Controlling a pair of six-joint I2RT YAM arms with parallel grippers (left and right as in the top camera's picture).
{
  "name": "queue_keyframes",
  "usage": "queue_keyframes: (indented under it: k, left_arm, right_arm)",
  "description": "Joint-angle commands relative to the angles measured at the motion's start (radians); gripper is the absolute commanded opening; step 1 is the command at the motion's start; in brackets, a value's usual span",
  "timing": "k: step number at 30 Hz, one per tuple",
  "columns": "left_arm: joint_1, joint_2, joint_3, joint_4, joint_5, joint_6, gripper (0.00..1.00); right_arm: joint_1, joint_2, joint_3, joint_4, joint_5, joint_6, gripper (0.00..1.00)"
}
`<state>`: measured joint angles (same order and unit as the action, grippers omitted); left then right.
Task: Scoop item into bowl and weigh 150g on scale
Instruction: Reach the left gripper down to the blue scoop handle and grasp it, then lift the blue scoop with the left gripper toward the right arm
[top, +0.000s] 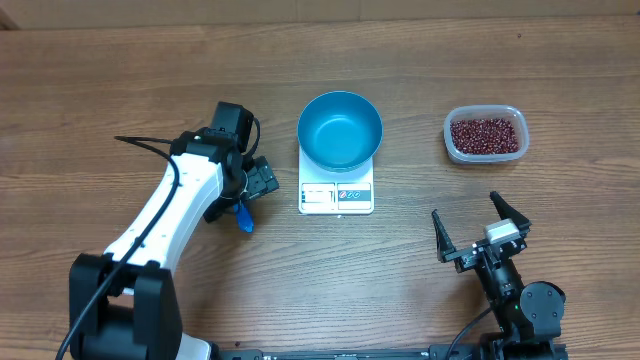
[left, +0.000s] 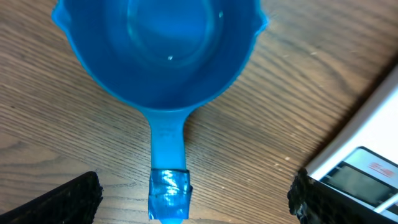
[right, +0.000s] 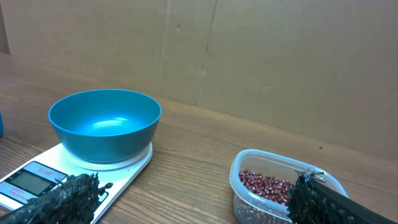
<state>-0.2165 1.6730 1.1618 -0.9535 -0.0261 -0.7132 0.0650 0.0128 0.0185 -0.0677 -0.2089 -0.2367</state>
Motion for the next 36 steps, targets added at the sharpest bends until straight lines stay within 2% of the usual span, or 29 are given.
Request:
queue_keyframes:
  k: [1, 13, 15, 19, 25, 31, 36]
  left_arm:
    - [0.000, 0.037, -0.015, -0.003, 0.009, -0.051, 0.99]
    - [0.001, 0.122, -0.015, 0.058, -0.035, -0.030, 1.00]
    - [0.001, 0.139, -0.015, 0.075, -0.032, -0.027, 0.95]
    - [0.001, 0.159, -0.015, 0.110, -0.033, -0.027, 0.74]
    - [0.001, 0.159, -0.015, 0.124, -0.033, -0.026, 0.59]
    - [0.001, 0.159, -0.015, 0.124, -0.034, -0.027, 0.49]
    - [0.001, 0.159, -0.015, 0.124, -0.037, -0.027, 0.45]
  right_arm:
    - [-0.007, -0.010, -0.011, 0.006, 0.010, 0.000, 1.00]
    - [-0.007, -0.010, -0.011, 0.006, 0.010, 0.000, 1.00]
    - [-0.007, -0.010, -0.011, 0.006, 0.010, 0.000, 1.00]
    - [-0.006, -0.010, -0.011, 0.006, 0.010, 0.000, 1.00]
    - [-0.007, -0.010, -0.011, 0.006, 0.010, 0.000, 1.00]
    - [-0.007, -0.010, -0.011, 0.006, 0.010, 0.000, 1.00]
    - [-0.007, -0.010, -0.011, 0.006, 0.010, 0.000, 1.00]
